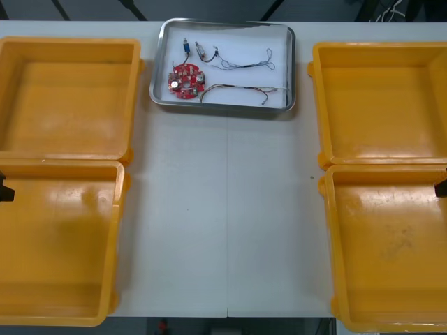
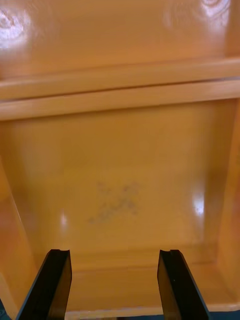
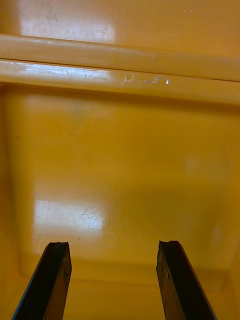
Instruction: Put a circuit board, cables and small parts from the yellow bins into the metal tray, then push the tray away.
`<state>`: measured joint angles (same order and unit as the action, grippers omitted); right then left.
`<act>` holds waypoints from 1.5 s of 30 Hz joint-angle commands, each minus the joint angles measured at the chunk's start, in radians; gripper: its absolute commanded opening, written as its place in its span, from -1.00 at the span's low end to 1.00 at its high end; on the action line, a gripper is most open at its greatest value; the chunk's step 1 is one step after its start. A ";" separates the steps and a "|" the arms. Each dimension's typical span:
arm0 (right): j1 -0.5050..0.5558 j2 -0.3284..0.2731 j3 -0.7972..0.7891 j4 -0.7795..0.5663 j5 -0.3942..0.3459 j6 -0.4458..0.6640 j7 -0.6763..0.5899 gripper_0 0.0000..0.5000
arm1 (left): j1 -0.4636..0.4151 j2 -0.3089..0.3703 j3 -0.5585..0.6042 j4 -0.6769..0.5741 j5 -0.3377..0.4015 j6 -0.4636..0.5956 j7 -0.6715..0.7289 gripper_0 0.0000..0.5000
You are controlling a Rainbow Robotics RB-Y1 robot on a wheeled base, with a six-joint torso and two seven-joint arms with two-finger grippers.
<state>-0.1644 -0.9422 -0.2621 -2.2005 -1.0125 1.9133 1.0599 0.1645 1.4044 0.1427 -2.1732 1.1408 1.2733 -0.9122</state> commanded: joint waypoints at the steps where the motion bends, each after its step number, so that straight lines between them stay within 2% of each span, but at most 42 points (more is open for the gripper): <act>1: 0.060 -0.044 -0.051 -0.044 -0.011 0.007 -0.008 1.00 | 0.010 0.034 0.023 -0.002 -0.009 -0.009 -0.060 1.00; 45: 0.062 -0.044 -0.051 -0.045 -0.011 0.007 -0.006 1.00 | 0.010 0.034 0.023 -0.002 -0.009 -0.009 -0.060 1.00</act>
<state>-0.1145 -0.9423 -0.2816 -2.2195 -1.0158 1.9134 1.0600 0.1645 1.4044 0.1427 -2.1732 1.1408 1.2733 -0.9122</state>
